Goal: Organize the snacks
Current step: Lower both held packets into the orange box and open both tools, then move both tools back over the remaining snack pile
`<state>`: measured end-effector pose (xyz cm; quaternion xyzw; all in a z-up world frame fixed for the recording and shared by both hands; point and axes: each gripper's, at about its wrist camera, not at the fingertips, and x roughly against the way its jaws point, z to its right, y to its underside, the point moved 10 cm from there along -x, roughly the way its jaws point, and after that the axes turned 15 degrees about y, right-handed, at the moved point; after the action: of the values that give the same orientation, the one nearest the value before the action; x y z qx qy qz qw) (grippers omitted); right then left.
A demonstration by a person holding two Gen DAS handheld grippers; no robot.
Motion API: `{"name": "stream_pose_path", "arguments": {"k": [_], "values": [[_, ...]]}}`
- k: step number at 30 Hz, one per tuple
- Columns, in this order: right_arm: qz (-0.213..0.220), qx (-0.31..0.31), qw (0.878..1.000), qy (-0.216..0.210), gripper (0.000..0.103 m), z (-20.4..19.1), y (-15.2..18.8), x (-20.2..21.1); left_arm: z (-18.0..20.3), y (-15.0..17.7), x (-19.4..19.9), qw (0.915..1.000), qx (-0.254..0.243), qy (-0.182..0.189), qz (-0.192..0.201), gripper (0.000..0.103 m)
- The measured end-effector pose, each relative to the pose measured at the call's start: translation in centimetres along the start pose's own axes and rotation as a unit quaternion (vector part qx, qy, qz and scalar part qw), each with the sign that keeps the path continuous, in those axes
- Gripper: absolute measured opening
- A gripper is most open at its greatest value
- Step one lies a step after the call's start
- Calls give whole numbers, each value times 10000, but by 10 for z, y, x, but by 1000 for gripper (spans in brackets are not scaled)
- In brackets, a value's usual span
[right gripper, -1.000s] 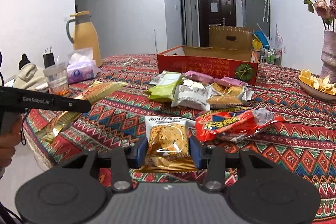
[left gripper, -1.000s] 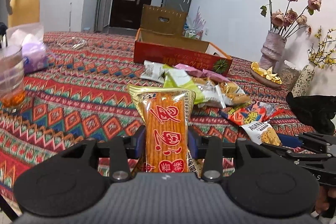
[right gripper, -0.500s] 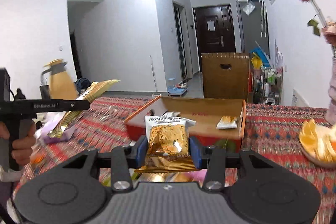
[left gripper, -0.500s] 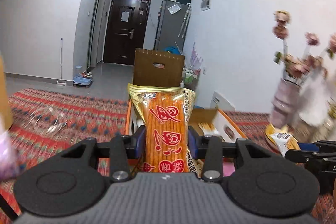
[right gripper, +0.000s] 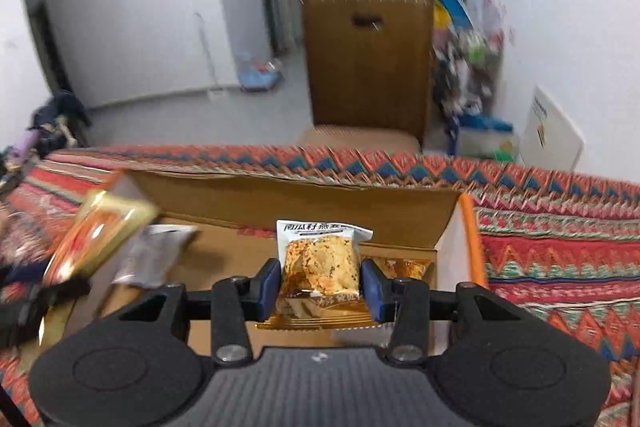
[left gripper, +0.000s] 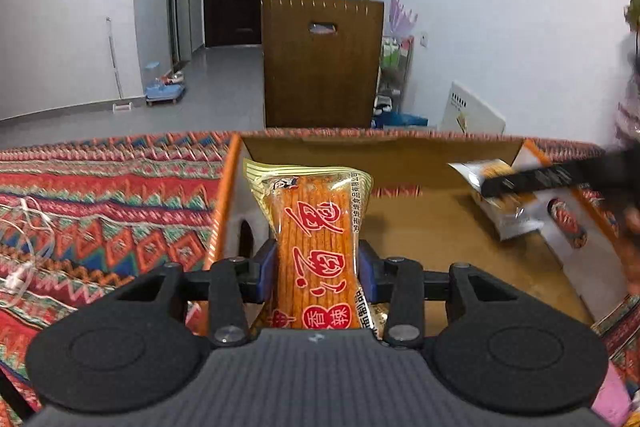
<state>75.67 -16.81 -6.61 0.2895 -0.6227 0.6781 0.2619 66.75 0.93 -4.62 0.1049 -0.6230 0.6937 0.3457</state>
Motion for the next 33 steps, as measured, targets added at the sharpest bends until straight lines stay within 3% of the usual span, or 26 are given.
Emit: {"name": "stream_pose_path", "arguments": {"k": [1,2,3,5,12,22,27,33], "values": [[-61,-42,10000,18,46,-2,-2,-9,0,2,-3,10000,12,15,3,49],[-93,-42,9999,74,55,-5,-4,-15,0,4,-4,10000,47,28,31,60],[-102,-11,9998,177,67,-7,-5,-20,0,5,-5,9999,68,73,25,63],[-61,-43,9995,322,76,-7,-6,-21,-5,2,-4,9999,71,109,63,63],[261,-62,9992,298,80,10,-7,21,-6,-6,29,9995,124,56,271,67],[910,220,9947,436,92,47,7,157,36,-21,138,9970,-169,75,757,83],[1212,172,9921,270,96,65,40,235,61,-1,210,9943,-241,148,1025,100],[1681,246,9854,51,103,76,106,323,90,48,291,9902,-345,157,1347,103]]}}
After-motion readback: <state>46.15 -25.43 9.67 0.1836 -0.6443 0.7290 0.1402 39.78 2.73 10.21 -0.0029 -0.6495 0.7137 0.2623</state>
